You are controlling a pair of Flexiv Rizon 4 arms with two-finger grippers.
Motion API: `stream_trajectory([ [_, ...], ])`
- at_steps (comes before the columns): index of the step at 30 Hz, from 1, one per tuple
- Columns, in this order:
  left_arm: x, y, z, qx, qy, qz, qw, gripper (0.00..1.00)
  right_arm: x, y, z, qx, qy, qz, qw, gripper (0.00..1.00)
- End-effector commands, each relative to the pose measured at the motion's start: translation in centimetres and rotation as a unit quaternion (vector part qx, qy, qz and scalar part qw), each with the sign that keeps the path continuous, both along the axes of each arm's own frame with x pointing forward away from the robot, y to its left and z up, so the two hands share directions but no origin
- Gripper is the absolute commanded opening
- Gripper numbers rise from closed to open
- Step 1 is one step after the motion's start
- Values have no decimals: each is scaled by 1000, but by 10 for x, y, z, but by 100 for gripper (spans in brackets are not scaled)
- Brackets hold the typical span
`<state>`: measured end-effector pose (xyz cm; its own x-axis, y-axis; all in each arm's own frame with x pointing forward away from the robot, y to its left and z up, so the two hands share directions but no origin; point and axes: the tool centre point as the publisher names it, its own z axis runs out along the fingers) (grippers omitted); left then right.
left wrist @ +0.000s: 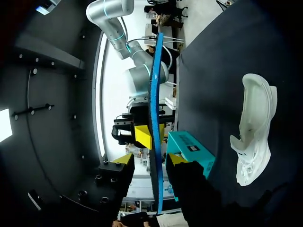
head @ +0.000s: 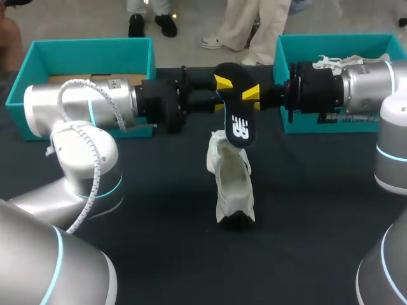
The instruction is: Take the shoe out of the shoebox, open the shoe tongue, remove and reinsert the insole, then place the shoe into the shoebox
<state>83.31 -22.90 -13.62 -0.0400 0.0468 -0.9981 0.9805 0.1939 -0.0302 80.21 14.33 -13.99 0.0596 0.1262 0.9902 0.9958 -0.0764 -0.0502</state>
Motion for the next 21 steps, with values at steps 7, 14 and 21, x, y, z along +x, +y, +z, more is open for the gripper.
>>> stream_trajectory([
  [7, 4, -5, -5, 2, 2, 4, 1000, 31, -2, 6, 0, 2, 1, 3, 1000, 0],
  [14, 5, -6, -7, 5, 4, 3, 1000, 12, -4, 8, -1, 4, 3, 5, 1000, 0],
  [21, 5, -6, -8, 6, 8, 2, 1000, 0, -5, 9, 0, 6, 1, 7, 1000, 0],
])
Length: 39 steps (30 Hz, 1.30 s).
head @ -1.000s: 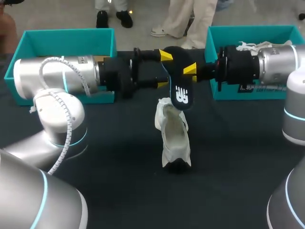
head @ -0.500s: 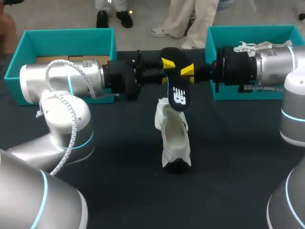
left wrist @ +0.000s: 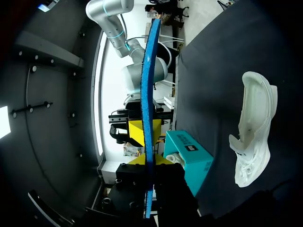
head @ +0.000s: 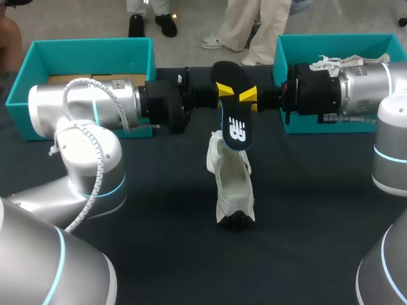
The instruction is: Take the shoe out of the shoebox, open the shoe tongue, remove and reinsert the insole, then place the shoe into the shoebox
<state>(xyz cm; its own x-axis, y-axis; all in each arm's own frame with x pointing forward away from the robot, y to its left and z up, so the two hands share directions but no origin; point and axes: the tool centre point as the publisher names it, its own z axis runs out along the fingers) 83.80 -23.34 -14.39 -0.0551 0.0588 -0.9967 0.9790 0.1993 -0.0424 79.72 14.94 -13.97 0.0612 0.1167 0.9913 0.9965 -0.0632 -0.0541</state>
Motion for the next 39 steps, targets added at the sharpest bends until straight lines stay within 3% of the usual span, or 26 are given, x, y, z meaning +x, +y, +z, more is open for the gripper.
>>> stream_trajectory([
  [1, 0, -2, 0, 0, 1, -3, 1000, 0, 0, 3, 0, 1, -1, 1, 1000, 0],
  [2, 0, -1, 0, 0, 2, -4, 1000, 0, 0, 3, 0, 1, -1, 1, 1000, 29],
  [3, 0, -1, 1, 1, 4, -6, 1000, 0, 0, 2, 1, 0, -2, 1, 1000, 100],
  [18, -9, 16, -3, 30, 36, -32, 998, 0, -9, -51, -9, -92, -59, -51, 993, 100],
  [26, -12, 19, -3, 36, 43, -35, 998, 0, -16, -80, -14, -181, -35, -72, 980, 100],
  [39, -12, 20, -2, 38, 58, -20, 997, 0, -16, -80, -14, -181, -35, -72, 980, 100],
])
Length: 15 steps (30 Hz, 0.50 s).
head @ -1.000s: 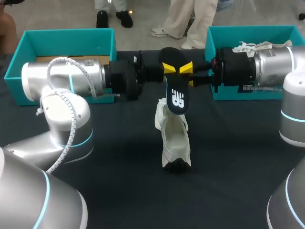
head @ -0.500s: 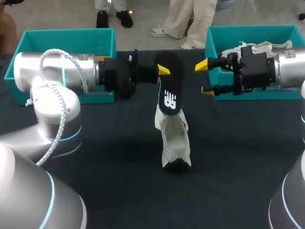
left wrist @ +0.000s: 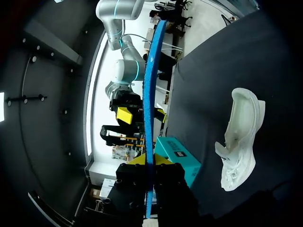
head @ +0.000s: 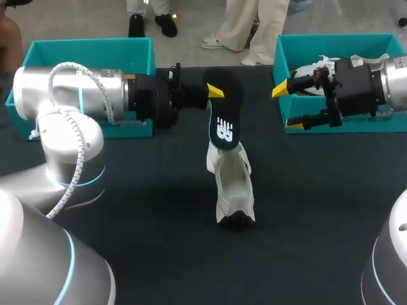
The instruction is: Take the shoe out of the shoebox, open the shoe tongue, remove and reinsert the insole, then place the shoe into the shoebox
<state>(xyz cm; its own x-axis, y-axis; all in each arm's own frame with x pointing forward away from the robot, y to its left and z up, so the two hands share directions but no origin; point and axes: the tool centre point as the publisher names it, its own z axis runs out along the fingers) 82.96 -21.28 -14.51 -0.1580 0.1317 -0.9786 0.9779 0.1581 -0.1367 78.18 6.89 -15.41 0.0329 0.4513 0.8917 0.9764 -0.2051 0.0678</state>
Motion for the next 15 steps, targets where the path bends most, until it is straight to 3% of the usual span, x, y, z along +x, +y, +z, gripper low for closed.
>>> stream_trajectory([
  [1, -4, -1, -2, 5, 4, 5, 1000, 0, 0, 1, 0, -3, 1, -1, 1000, 100],
  [5, -6, 1, -4, 8, 6, 4, 1000, 0, -6, -7, -5, -10, 3, 7, 1000, 100],
  [15, -4, 1, -5, 8, 12, 9, 1000, 0, -38, -57, -13, -60, 2, 5, 998, 100],
])
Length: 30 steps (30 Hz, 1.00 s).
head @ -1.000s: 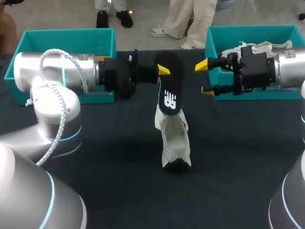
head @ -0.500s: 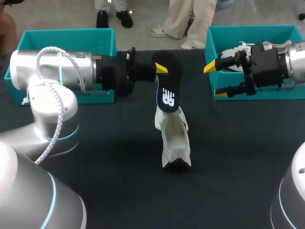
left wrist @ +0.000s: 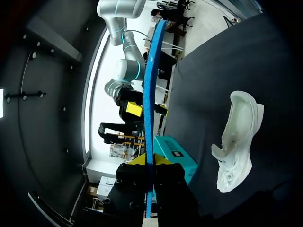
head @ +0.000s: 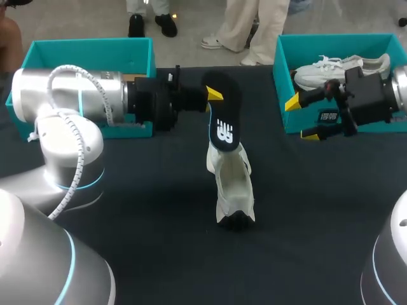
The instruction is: Take the shoe out of the shoebox, open the shoe tongue, remove and reinsert the insole, then place the shoe into the shoebox
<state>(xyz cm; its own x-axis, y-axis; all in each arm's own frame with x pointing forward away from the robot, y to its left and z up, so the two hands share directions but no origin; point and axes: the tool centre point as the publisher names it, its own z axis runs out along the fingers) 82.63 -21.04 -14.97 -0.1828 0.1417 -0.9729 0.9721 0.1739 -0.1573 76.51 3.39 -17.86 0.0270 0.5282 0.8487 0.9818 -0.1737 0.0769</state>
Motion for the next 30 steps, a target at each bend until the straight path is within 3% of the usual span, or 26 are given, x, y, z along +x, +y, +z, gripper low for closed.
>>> stream_trajectory([
  [1, 0, -2, -1, 2, 0, 1, 1000, 0, -23, -25, 12, -26, -5, -8, 1000, 100],
  [8, 3, -4, 0, 2, -1, 0, 1000, 0, -35, -41, 7, -75, -31, 4, 997, 100],
  [20, 6, -5, 1, 1, -4, -1, 1000, 0, -56, -61, -10, -97, -26, -19, 995, 100],
  [30, 8, -7, 3, 1, -5, -1, 1000, 0, -55, -68, -19, -97, -13, -30, 995, 100],
])
